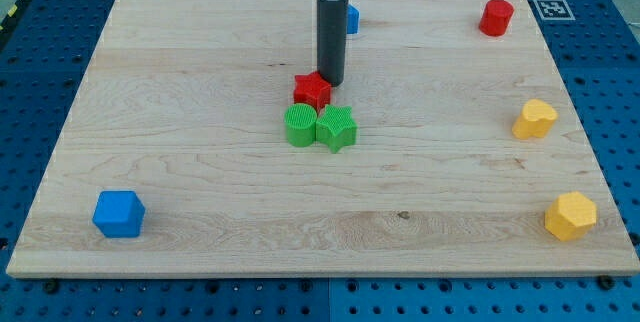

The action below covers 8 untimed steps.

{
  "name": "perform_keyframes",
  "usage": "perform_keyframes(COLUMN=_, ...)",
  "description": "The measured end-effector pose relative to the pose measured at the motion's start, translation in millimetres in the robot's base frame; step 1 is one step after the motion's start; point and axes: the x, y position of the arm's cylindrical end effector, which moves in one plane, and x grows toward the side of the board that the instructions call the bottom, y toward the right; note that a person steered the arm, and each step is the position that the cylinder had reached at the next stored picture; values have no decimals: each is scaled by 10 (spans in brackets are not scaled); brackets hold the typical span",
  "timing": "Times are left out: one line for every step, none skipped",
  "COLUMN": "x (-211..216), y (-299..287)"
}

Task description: Push the red circle towards the green blocks

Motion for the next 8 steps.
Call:
perform_keyframes(x=6, y=-143)
perform_keyframes(x=6, y=-232)
perform_keyframes(x=1, y=-210)
perform_keyframes(x=-3, y=274)
perform_keyframes(x=-2, y=913)
perform_keyframes(x=-15, y=1605)
perform_keyframes(x=-72, y=2414)
perform_keyframes(x=-699, y=2866)
